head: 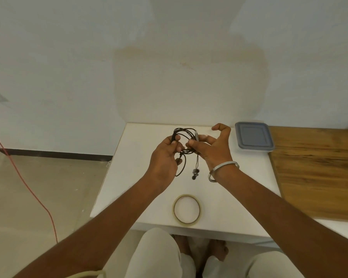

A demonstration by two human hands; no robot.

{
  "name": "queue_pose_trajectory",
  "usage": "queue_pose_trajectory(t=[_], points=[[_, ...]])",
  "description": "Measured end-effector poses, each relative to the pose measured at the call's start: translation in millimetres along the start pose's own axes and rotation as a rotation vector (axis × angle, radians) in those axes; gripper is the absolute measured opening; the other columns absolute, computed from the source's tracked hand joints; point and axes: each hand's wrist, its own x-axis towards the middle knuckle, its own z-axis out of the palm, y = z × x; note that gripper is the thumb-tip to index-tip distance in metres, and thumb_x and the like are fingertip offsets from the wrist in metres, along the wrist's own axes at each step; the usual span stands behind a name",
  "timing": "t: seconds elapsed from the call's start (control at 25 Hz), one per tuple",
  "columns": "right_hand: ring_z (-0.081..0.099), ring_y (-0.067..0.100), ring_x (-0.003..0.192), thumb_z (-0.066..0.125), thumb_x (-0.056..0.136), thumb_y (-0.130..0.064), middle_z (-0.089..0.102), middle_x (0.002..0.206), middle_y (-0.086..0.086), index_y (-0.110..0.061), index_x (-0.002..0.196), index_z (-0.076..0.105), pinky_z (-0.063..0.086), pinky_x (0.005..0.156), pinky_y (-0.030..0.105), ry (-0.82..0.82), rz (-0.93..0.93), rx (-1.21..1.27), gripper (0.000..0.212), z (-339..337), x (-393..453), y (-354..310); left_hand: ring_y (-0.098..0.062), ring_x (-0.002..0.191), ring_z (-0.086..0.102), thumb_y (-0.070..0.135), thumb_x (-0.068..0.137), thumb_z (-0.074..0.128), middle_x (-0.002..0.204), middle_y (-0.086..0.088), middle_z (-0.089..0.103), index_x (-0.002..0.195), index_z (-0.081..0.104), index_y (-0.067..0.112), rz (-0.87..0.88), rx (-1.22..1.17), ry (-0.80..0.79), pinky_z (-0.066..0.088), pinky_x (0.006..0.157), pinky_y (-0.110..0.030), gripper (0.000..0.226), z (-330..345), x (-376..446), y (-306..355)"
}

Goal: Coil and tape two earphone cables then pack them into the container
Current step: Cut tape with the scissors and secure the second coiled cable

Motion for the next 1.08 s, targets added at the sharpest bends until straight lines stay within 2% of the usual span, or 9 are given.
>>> queue_pose_trajectory(t=[0.12, 0.2, 0.32, 0.48, 0.56, 0.64, 0.72, 0.96, 1.08], points=[[0.067, 0.024, 0.077, 0.072, 0.075, 0.001, 0.061, 0.102, 0.016, -0.024, 0.107, 0.030, 0.059, 0.077, 0.033, -0.051, -0.061, -0.071, 0.059, -2.0, -0.4, -0.9, -0.010, 0.074, 0.043, 0.011, 0.101, 0.035, 0.065, 0.007, 0.042, 0.092, 0.058, 0.023, -0.015, 0.159, 0.033, 0.030, 0.069, -0.029, 0.028, 4.2, 3.5, 3.8], [0.067, 0.021, 0.086, 0.072, 0.078, -0.009, 0.058, 0.111, 0.008, -0.024, 0.109, 0.031, 0.056, 0.077, 0.025, -0.097, -0.141, -0.143, 0.053, -5.0, -0.8, -3.3, -0.010, 0.074, 0.041, 0.008, 0.098, 0.034, 0.068, 0.007, 0.042, 0.093, 0.058, 0.023, -0.010, 0.286, 0.044, 0.030, 0.068, -0.028, 0.029, 3.4, 5.9, 8.1], [0.059, 0.008, 0.104, 0.065, 0.084, -0.016, 0.053, 0.114, 0.000, -0.021, 0.108, 0.041, 0.048, 0.082, 0.010, -0.068, -0.280, -0.260, 0.034, -9.4, -0.3, -4.9, -0.012, 0.078, 0.041, 0.008, 0.096, 0.035, 0.077, 0.006, 0.045, 0.093, 0.056, 0.026, -0.006, 0.440, 0.049, 0.032, 0.070, -0.028, 0.028, 1.0, 9.2, 13.6], [0.057, 0.004, 0.104, 0.063, 0.086, -0.015, 0.056, 0.115, 0.006, -0.023, 0.091, 0.057, 0.042, 0.075, 0.001, -0.046, -0.342, -0.289, 0.010, -10.9, 1.4, -9.0, -0.013, 0.081, 0.042, 0.008, 0.094, 0.037, 0.085, 0.006, 0.048, 0.094, 0.054, 0.027, -0.020, 0.559, 0.038, 0.035, 0.071, -0.028, 0.025, -2.1, 10.7, 16.6], [0.056, 0.004, 0.103, 0.065, 0.084, -0.017, 0.058, 0.113, 0.005, -0.019, 0.089, 0.061, 0.046, 0.079, 0.008, -0.152, -0.321, -0.339, 0.006, -14.8, 6.0, -7.0, -0.013, 0.080, 0.043, 0.011, 0.092, 0.039, 0.084, 0.006, 0.049, 0.093, 0.054, 0.026, -0.014, 0.592, 0.006, 0.036, 0.072, -0.029, 0.022, -3.8, 11.8, 17.0], [0.054, 0.005, 0.109, 0.068, 0.082, -0.023, 0.058, 0.114, -0.003, -0.021, 0.089, 0.064, 0.051, 0.090, 0.031, -0.299, -0.286, -0.437, 0.009, -19.1, 11.1, -2.5, -0.013, 0.078, 0.044, 0.020, 0.083, 0.042, 0.079, 0.006, 0.049, 0.093, 0.056, 0.025, -0.002, 0.594, -0.064, 0.037, 0.073, -0.029, 0.018, -6.1, 12.8, 18.9], [0.054, 0.004, 0.113, 0.070, 0.080, -0.023, 0.060, 0.114, -0.008, -0.024, 0.092, 0.063, 0.050, 0.094, 0.042, -0.393, -0.248, -0.489, 0.014, -21.7, 14.2, -0.8, -0.013, 0.078, 0.045, 0.025, 0.078, 0.041, 0.078, 0.006, 0.049, 0.092, 0.056, 0.024, -0.001, 0.623, -0.143, 0.037, 0.074, -0.030, 0.020, -8.9, 14.2, 21.8], [0.064, 0.012, 0.093, 0.071, 0.077, -0.004, 0.060, 0.101, 0.023, -0.012, 0.092, 0.047, 0.054, 0.082, 0.030, -0.489, -0.226, -0.389, 0.030, -19.8, 13.4, -6.8, -0.015, 0.077, 0.041, 0.016, 0.093, 0.039, 0.078, 0.004, 0.048, 0.089, 0.054, 0.025, 0.018, 0.685, -0.259, 0.034, 0.072, -0.031, 0.019, -14.5, 18.0, 27.8], [0.063, 0.012, 0.093, 0.070, 0.080, -0.012, 0.062, 0.100, 0.011, -0.017, 0.088, 0.055, 0.052, 0.084, 0.030, -0.466, -0.195, -0.319, 0.018, -19.7, 11.0, -4.3, -0.016, 0.080, 0.042, 0.009, 0.099, 0.034, 0.080, 0.002, 0.048, 0.091, 0.052, 0.022, 0.038, 0.724, -0.195, 0.035, 0.072, -0.030, 0.024, -14.7, 18.9, 32.0]])
